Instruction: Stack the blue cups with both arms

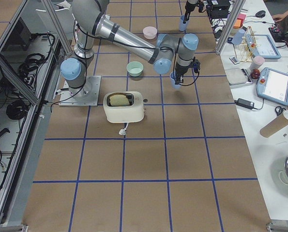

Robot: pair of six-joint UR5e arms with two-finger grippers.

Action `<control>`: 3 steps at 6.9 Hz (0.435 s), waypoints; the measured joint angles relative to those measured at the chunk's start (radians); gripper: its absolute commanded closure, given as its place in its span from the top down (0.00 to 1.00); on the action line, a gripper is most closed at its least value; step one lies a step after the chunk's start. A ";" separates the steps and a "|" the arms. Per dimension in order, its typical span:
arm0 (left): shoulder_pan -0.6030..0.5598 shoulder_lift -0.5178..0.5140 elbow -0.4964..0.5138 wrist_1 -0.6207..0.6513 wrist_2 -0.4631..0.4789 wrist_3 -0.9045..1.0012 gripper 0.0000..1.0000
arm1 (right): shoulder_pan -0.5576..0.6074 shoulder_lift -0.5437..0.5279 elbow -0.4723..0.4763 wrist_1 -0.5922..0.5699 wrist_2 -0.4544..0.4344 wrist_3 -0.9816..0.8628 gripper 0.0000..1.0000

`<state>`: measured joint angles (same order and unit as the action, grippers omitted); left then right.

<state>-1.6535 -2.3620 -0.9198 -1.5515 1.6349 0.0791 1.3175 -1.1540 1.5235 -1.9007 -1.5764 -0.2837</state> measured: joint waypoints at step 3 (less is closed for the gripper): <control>-0.180 0.048 -0.003 -0.050 -0.113 -0.347 0.00 | -0.001 -0.012 -0.026 0.024 -0.009 0.000 0.00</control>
<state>-1.8331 -2.3143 -0.9229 -1.6018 1.5219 -0.2681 1.3167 -1.1659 1.4972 -1.8768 -1.5849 -0.2833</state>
